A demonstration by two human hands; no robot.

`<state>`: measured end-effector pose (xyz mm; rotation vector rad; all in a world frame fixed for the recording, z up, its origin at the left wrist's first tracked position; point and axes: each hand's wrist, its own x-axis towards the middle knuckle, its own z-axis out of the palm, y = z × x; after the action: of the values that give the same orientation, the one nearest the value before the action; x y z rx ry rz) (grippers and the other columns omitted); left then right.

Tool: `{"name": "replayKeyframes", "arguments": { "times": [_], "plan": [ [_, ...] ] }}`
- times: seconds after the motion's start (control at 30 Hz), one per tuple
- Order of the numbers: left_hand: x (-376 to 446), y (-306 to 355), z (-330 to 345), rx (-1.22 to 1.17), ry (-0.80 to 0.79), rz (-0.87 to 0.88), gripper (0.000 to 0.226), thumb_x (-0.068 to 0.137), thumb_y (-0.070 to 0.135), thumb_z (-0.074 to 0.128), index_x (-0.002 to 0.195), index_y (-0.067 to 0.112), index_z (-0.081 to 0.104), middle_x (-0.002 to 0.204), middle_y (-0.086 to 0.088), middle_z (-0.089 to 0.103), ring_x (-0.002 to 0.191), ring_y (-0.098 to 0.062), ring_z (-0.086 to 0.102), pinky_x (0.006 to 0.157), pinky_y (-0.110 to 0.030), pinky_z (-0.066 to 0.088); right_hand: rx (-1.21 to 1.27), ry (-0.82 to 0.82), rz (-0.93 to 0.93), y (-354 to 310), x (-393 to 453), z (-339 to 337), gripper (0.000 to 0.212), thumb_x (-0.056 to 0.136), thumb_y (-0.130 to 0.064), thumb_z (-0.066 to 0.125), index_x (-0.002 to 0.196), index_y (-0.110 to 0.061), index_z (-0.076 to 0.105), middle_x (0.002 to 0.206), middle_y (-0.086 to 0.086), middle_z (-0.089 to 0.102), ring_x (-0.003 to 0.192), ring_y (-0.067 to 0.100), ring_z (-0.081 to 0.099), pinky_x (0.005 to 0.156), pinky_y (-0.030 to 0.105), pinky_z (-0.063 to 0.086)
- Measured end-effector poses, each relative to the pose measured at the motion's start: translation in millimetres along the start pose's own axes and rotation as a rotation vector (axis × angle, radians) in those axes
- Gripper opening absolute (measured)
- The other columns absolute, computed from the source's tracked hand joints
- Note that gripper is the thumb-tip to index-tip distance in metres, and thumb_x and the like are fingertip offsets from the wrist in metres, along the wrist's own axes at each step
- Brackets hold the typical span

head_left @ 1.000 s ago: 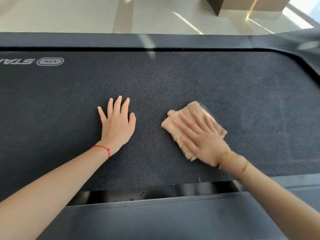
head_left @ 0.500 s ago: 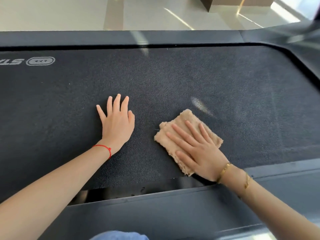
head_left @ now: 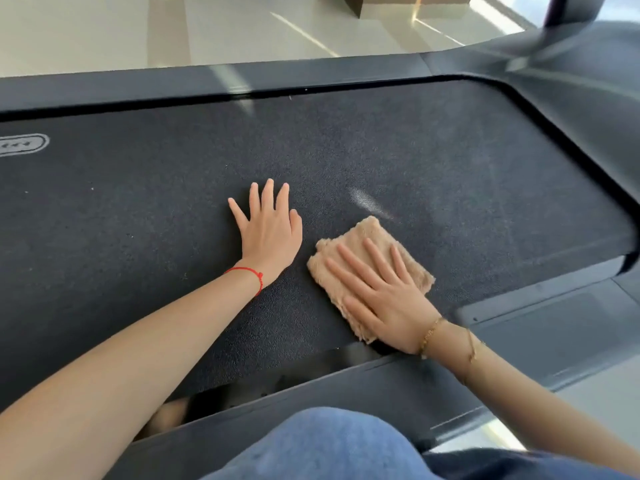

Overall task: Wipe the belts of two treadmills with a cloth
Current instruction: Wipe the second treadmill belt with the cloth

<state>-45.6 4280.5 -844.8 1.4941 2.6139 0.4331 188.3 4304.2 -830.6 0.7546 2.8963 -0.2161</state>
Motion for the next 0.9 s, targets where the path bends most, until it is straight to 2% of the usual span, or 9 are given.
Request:
{"name": "replayKeyframes", "arguments": {
  "times": [0.1, 0.2, 0.27, 0.37, 0.47, 0.6, 0.7, 0.77, 0.9],
  "plan": [
    [9, 12, 1, 0.008, -0.017, 0.019, 0.054, 0.104, 0.031, 0.03, 0.156, 0.019, 0.023, 0.165, -0.006, 0.016, 0.153, -0.029, 0.006, 0.117, -0.066, 0.001, 0.017, 0.001, 0.0, 14, -19, 0, 0.057, 0.099, -0.057, 0.005, 0.154, -0.044, -0.007, 0.162, -0.022, -0.012, 0.149, 0.018, -0.022, 0.119, 0.047, -0.015],
    [17, 23, 3, 0.008, -0.032, 0.02, 0.054, 0.104, 0.032, 0.029, 0.156, 0.018, 0.023, 0.165, -0.007, 0.016, 0.152, -0.03, 0.005, 0.117, -0.066, 0.0, 0.011, 0.025, 0.18, 58, -23, -4, 0.053, 0.101, -0.055, 0.006, 0.151, -0.046, -0.01, 0.161, -0.021, -0.013, 0.149, 0.02, -0.022, 0.12, 0.048, -0.012],
    [21, 29, 6, 0.006, -0.036, 0.017, 0.054, 0.104, 0.032, 0.03, 0.156, 0.019, 0.023, 0.165, -0.007, 0.016, 0.152, -0.031, 0.005, 0.117, -0.066, 0.0, 0.03, 0.025, 0.344, 90, -13, -7, 0.052, 0.103, -0.051, 0.014, 0.148, -0.048, -0.011, 0.163, -0.018, -0.011, 0.15, 0.023, -0.019, 0.12, 0.05, -0.01],
    [24, 38, 12, 0.003, -0.035, 0.005, 0.054, 0.104, 0.031, 0.031, 0.156, 0.018, 0.023, 0.165, -0.008, 0.016, 0.152, -0.031, 0.006, 0.117, -0.067, 0.0, 0.116, 0.052, 0.479, 111, 9, -16, 0.053, 0.104, -0.048, 0.02, 0.152, -0.048, -0.003, 0.164, -0.018, -0.006, 0.151, 0.025, -0.015, 0.12, 0.053, -0.01],
    [28, 44, 18, 0.013, -0.021, -0.02, 0.055, 0.104, 0.031, 0.03, 0.156, 0.018, 0.021, 0.165, -0.008, 0.015, 0.152, -0.033, 0.005, 0.116, -0.068, 0.0, 0.092, 0.06, 0.401, 101, 15, -14, 0.054, 0.104, -0.049, 0.017, 0.154, -0.045, -0.001, 0.164, -0.017, -0.006, 0.151, 0.027, -0.016, 0.119, 0.055, -0.012],
    [34, 53, 23, 0.019, -0.003, -0.052, 0.055, 0.104, 0.03, 0.03, 0.156, 0.019, 0.021, 0.165, -0.008, 0.014, 0.152, -0.032, 0.004, 0.116, -0.069, 0.0, -0.003, 0.046, 0.09, 78, -2, -5, 0.054, 0.102, -0.053, 0.009, 0.154, -0.043, -0.002, 0.164, -0.016, -0.004, 0.151, 0.027, -0.015, 0.119, 0.053, -0.013],
    [35, 53, 26, 0.025, 0.023, -0.073, 0.055, 0.104, 0.03, 0.03, 0.157, 0.019, 0.021, 0.165, -0.007, 0.015, 0.152, -0.032, 0.005, 0.116, -0.068, 0.0, 0.005, 0.058, -0.035, 92, -3, -3, 0.055, 0.102, -0.054, 0.011, 0.155, -0.043, 0.001, 0.163, -0.02, -0.003, 0.151, 0.021, -0.014, 0.12, 0.05, -0.011],
    [35, 51, 29, 0.04, 0.042, -0.065, 0.055, 0.104, 0.031, 0.03, 0.157, 0.019, 0.022, 0.165, -0.006, 0.016, 0.152, -0.031, 0.007, 0.117, -0.067, 0.001, 0.02, 0.08, -0.027, 115, 9, -6, 0.055, 0.102, -0.054, 0.011, 0.154, -0.045, 0.0, 0.163, -0.021, -0.002, 0.151, 0.019, -0.014, 0.12, 0.05, -0.01],
    [35, 51, 33, 0.044, 0.072, -0.087, 0.056, 0.103, 0.033, 0.03, 0.156, 0.02, 0.024, 0.165, -0.005, 0.018, 0.152, -0.029, 0.009, 0.118, -0.066, 0.002, 0.056, 0.107, 0.162, 174, 67, -20, 0.052, 0.104, -0.05, 0.018, 0.151, -0.049, -0.003, 0.163, -0.019, -0.003, 0.152, 0.024, -0.012, 0.12, 0.056, -0.007]
  ]
}}
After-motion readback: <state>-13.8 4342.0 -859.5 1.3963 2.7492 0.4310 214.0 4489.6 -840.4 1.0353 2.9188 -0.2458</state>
